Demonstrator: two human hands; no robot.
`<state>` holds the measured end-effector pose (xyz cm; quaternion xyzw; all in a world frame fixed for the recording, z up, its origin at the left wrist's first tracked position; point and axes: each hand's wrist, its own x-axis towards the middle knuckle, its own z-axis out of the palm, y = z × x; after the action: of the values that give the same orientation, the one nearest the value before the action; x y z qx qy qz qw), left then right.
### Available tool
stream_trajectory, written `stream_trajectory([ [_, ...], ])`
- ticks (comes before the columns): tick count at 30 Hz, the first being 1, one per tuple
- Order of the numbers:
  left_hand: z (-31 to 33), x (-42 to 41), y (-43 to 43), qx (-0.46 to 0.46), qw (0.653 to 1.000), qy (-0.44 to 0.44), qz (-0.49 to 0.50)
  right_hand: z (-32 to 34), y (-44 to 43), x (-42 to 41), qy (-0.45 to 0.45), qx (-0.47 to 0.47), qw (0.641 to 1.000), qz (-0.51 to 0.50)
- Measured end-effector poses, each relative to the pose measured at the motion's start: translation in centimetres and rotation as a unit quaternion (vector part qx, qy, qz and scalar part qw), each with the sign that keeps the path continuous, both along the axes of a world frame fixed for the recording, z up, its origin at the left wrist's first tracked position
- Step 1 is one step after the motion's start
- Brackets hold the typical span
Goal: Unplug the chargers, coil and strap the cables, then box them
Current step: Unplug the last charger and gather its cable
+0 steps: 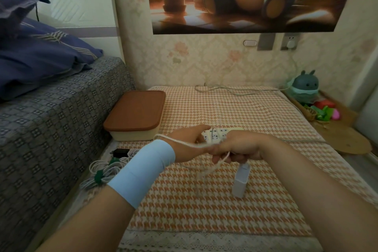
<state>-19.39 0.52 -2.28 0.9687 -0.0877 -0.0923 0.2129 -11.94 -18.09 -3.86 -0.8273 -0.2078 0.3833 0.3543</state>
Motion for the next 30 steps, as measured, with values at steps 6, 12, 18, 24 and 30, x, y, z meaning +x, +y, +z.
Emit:
stream_trajectory([
  [6,1.1,0.3,0.0,0.040,0.996,0.062,-0.041,0.3,-0.4,0.2,0.019,0.045,0.998,0.040],
  [12,0.8,0.4,0.6,-0.064,0.995,0.066,-0.036,-0.3,-0.3,0.7,0.068,0.094,0.992,0.054],
  [18,1.5,0.2,2.3,-0.142,0.966,0.211,-0.042,-0.1,-0.2,0.4,0.041,0.045,0.996,0.062],
  [24,2.4,0.6,4.9,-0.224,0.950,0.216,0.026,0.6,0.8,0.2,0.038,-0.015,0.988,0.149],
  [30,0.9,2.0,5.9,-0.384,0.877,0.108,0.267,0.0,1.1,0.6,0.055,-0.019,0.990,0.127],
])
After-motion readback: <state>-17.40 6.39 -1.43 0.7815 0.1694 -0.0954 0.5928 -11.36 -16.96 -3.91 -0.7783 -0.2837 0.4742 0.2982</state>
